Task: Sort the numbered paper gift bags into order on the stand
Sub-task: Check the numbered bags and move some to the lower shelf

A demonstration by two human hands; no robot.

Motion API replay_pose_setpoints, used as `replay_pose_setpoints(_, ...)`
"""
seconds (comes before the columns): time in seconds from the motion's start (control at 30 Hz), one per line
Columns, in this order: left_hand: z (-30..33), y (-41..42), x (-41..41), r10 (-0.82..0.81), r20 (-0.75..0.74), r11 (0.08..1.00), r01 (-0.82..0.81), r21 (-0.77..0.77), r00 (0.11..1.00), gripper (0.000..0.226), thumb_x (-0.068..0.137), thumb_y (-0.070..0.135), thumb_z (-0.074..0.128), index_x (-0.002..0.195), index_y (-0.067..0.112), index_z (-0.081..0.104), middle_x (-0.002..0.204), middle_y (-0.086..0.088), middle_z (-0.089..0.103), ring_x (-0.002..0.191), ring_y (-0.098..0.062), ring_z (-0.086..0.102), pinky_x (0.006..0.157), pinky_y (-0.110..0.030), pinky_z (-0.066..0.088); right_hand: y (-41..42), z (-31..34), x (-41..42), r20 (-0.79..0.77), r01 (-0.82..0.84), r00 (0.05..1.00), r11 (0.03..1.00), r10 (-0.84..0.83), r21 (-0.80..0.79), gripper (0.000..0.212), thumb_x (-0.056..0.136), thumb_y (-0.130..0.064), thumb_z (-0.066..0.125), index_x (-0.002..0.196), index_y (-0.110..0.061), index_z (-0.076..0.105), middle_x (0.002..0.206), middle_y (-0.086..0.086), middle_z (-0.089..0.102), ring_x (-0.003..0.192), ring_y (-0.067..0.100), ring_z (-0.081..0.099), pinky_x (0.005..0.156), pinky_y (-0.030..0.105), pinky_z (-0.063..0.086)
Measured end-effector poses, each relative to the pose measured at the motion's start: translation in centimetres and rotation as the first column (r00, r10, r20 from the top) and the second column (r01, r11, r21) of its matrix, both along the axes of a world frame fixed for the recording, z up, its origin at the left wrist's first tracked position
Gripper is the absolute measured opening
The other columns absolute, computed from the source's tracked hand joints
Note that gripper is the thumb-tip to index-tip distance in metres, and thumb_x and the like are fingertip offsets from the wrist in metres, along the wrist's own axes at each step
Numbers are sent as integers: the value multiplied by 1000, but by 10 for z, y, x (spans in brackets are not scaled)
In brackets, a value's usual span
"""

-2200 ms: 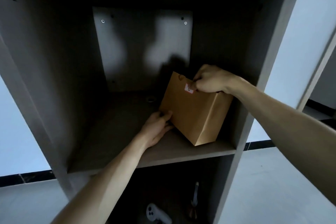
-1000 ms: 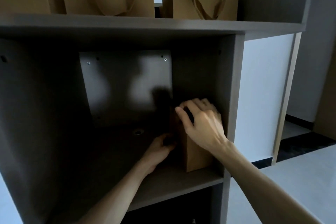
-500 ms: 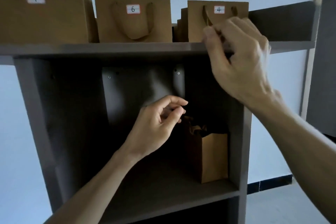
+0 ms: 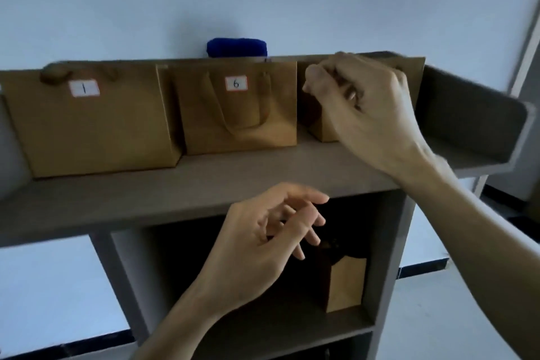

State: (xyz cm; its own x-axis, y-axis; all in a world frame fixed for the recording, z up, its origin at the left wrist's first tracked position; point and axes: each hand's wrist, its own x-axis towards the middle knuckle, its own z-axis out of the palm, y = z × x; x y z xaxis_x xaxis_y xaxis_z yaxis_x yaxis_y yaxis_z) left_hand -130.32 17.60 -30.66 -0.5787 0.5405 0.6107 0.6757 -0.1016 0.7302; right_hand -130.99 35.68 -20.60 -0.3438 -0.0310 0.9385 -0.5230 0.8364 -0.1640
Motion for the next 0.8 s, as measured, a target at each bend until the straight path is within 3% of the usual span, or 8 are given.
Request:
replay_pose_setpoints(0.13, 59, -8, 6, -23, 165, 1000, 21, 12, 986, 17, 97, 17, 54, 109, 17, 66, 91, -7, 70, 77, -28, 70, 60, -34, 56, -5, 62, 8, 147, -51, 988, 999, 53, -15, 26, 101, -31, 53, 89, -14, 70, 81, -4, 68, 73, 10, 60, 64, 22, 46)
replay_pose_setpoints(0.4, 162, -39, -1, 61, 338, 991, -17, -131, 939, 18, 96, 18, 54, 111, 17, 64, 94, -7, 70, 80, -27, 70, 67, -46, 59, -20, 155, 11, 385, -130, 908, 984, 167, -121, 20, 99, -26, 55, 98, -11, 69, 88, -4, 69, 79, 9, 64, 67, 16, 49)
replay_pose_setpoints(0.53, 195, -54, -6, 97, 324, 986, -48, -157, 941, 18, 96, 16, 53, 110, 15, 63, 94, -6, 70, 80, -27, 70, 66, -43, 59, -28, 169, 1, 455, -120, 874, 984, 168, -133, 23, 98, -31, 54, 101, -13, 68, 92, -5, 69, 82, 6, 65, 70, 20, 52)
replay_pose_setpoints(0.8, 224, -62, -19, 134, 284, 980, -85, -178, 949, 18, 96, 16, 53, 111, 14, 63, 93, -3, 70, 80, -23, 71, 65, -33, 59, -37, 171, -17, 523, -174, 822, 974, 225, -146, 21, 98, -30, 54, 106, -16, 67, 91, -12, 66, 83, -2, 63, 69, 12, 49)
